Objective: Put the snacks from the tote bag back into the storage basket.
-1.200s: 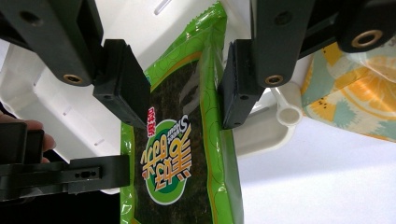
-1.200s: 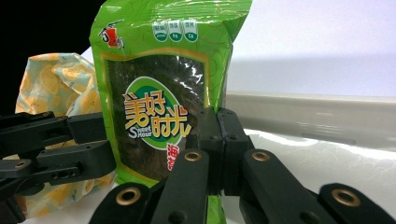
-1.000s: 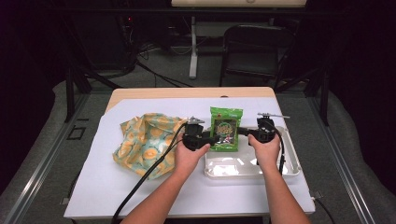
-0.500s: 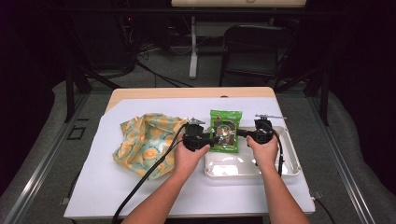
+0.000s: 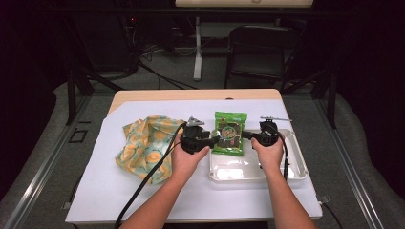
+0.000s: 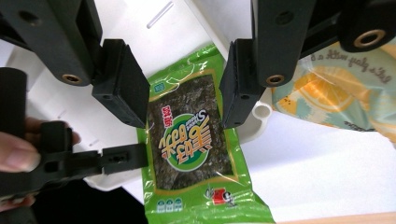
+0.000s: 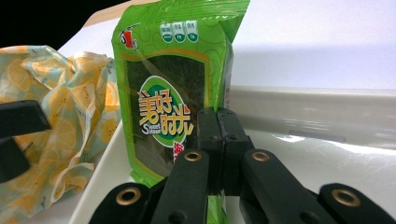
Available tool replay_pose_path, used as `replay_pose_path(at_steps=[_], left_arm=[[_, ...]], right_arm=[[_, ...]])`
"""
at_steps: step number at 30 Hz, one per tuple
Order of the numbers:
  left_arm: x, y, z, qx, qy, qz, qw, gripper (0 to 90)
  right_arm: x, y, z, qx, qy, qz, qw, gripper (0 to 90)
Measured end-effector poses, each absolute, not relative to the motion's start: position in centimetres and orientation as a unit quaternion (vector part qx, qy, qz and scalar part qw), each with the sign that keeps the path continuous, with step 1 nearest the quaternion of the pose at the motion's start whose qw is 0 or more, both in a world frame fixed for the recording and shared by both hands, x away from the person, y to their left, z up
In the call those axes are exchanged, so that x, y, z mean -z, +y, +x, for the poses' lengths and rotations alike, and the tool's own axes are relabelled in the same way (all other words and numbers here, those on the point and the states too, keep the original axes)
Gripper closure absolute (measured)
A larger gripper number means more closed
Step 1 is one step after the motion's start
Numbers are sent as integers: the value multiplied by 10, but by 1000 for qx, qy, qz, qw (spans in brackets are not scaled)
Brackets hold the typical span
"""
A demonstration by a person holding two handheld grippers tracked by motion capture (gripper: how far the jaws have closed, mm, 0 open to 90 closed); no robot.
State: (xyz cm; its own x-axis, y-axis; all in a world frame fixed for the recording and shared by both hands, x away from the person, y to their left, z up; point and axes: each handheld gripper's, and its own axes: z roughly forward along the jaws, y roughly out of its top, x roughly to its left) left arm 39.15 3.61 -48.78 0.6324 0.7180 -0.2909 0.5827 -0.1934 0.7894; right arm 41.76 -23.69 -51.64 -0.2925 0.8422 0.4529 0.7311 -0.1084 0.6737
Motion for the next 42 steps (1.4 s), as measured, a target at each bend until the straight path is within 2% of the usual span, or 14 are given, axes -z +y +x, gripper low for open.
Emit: replay_pose_path(at_steps=[7,19,28,32,42], left_arm=[[480,58,386,-87,427,764,476,511],[462,129,371,-120,452,733,494,509],[470,192,352,-155,488,712,482,508],[479,218,345,-152,512,694,483,508],[492,247,338,-155,538,672,485,505]], right_arm=[[519,-238,423,-452,663,595,56,900],[523,-235,434,-443,664,600,53,899],[528,-235,440,-442,656,610,45,898],[529,-235,442,-440,654,613,47,898],[529,-233,442,-444,649,616,48,896]])
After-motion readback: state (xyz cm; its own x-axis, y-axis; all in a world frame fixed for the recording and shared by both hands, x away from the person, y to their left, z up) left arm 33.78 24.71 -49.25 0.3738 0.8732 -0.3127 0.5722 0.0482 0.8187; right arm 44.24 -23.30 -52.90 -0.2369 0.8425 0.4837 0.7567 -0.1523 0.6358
